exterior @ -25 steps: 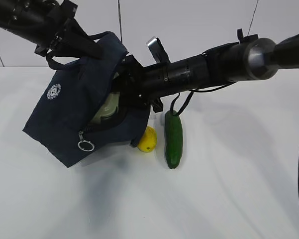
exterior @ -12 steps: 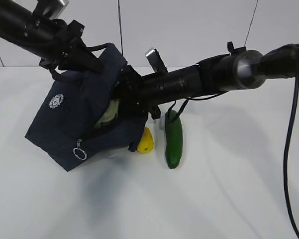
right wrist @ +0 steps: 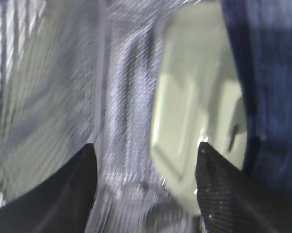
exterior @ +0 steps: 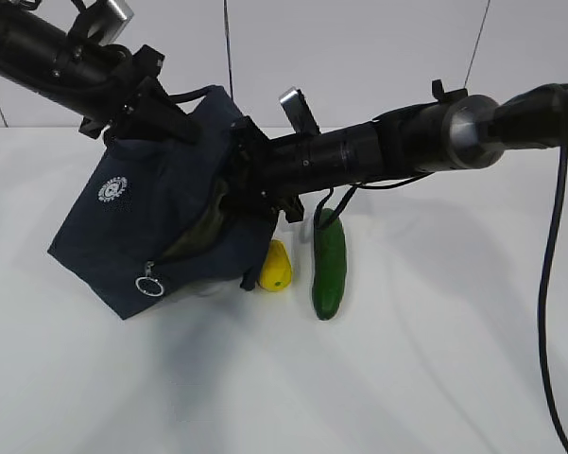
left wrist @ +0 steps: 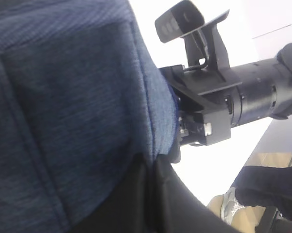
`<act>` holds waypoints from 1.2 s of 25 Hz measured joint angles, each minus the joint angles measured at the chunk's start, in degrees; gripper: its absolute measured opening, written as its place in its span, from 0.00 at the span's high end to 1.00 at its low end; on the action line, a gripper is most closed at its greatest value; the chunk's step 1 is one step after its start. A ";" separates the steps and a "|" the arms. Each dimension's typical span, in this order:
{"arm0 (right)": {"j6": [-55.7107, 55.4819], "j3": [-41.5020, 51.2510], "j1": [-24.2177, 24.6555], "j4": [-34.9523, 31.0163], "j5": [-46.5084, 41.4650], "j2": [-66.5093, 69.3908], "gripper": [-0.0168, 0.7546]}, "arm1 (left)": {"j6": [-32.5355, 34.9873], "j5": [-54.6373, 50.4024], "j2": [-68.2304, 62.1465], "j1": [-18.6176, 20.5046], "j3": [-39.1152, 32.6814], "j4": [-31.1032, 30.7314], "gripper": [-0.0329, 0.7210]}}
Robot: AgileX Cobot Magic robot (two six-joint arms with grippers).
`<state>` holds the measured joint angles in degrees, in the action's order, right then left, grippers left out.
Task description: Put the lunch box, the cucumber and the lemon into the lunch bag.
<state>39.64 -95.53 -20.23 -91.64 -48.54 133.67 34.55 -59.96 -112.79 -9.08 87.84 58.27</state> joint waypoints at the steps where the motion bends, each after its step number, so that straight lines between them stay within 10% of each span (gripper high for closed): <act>1: 0.00 0.00 0.00 0.00 0.00 0.00 0.36 | 0.00 0.00 0.00 0.11 0.00 0.12 0.97; 12: 2.13 -0.12 0.23 5.31 -5.04 -0.51 0.36 | -0.20 -2.23 0.00 4.46 0.00 0.55 0.97; 30: -21.93 -3.61 0.33 42.52 -8.31 -12.58 0.36 | -0.47 -4.58 0.00 6.39 0.04 -1.53 0.97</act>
<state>17.71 -99.15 -19.90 -49.12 -56.85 121.10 34.08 -64.54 -112.79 -2.69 87.87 56.75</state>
